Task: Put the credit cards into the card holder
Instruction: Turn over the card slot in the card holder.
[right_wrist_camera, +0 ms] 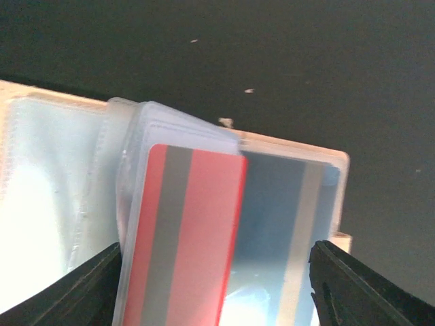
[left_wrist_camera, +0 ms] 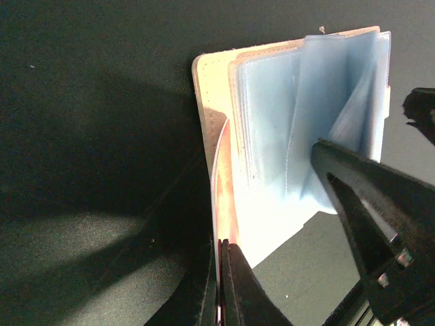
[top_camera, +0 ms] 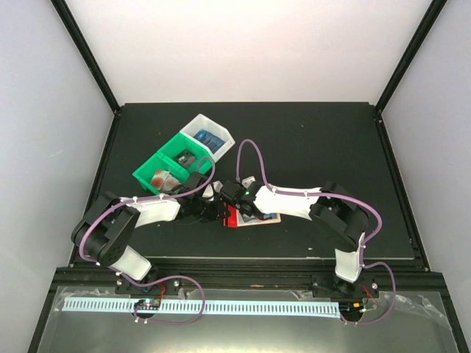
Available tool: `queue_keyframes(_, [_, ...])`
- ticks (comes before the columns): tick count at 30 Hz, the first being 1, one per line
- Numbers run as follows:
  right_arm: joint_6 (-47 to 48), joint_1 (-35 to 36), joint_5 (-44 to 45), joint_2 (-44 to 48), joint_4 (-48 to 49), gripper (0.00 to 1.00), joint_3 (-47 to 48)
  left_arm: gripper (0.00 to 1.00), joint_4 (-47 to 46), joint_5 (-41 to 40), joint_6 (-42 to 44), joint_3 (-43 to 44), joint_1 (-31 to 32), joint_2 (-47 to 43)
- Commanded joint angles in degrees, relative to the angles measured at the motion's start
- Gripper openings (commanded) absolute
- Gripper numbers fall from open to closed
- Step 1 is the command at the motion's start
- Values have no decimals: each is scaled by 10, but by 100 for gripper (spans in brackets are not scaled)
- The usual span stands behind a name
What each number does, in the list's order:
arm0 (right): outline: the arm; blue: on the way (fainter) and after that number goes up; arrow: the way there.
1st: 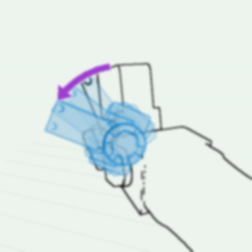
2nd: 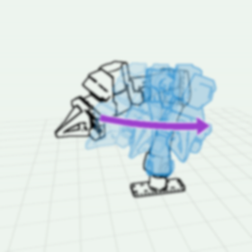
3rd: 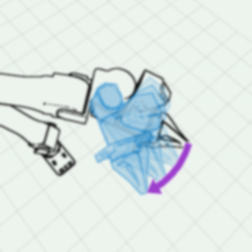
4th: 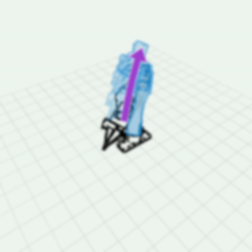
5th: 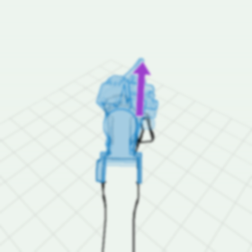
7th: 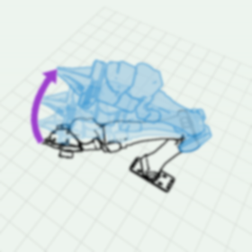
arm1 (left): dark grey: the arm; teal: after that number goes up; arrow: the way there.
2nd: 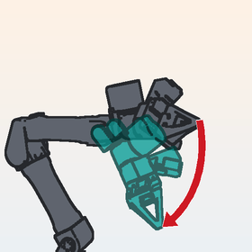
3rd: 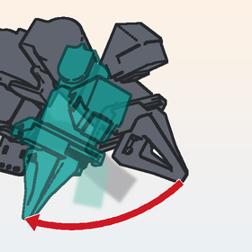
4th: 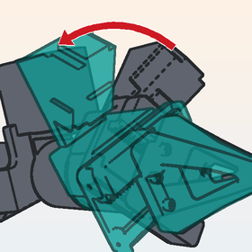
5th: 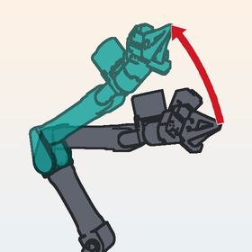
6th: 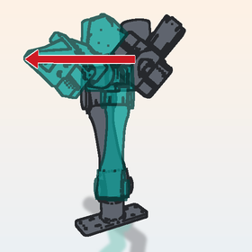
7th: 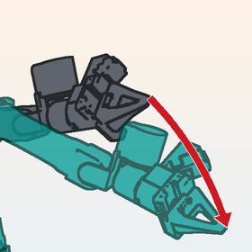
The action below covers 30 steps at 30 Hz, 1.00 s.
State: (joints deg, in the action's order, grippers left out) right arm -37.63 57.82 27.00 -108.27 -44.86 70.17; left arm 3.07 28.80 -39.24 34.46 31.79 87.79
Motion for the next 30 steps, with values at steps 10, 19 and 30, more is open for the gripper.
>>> queue_keyframes(10, [-70, -4, 82, 34, -59, 62, -8, 2, 31, -29, 8, -6, -5, 17])
queue_keyframes(19, [-41, -44, 22, 83, -4, 59, -47, 2, 37, -19, 19, 0, -6, -4])
queue_keyframes(30, [7, -132, -156, 135, 112, 49, -144, 1, -21, 0, 2, -16, -4, -92])
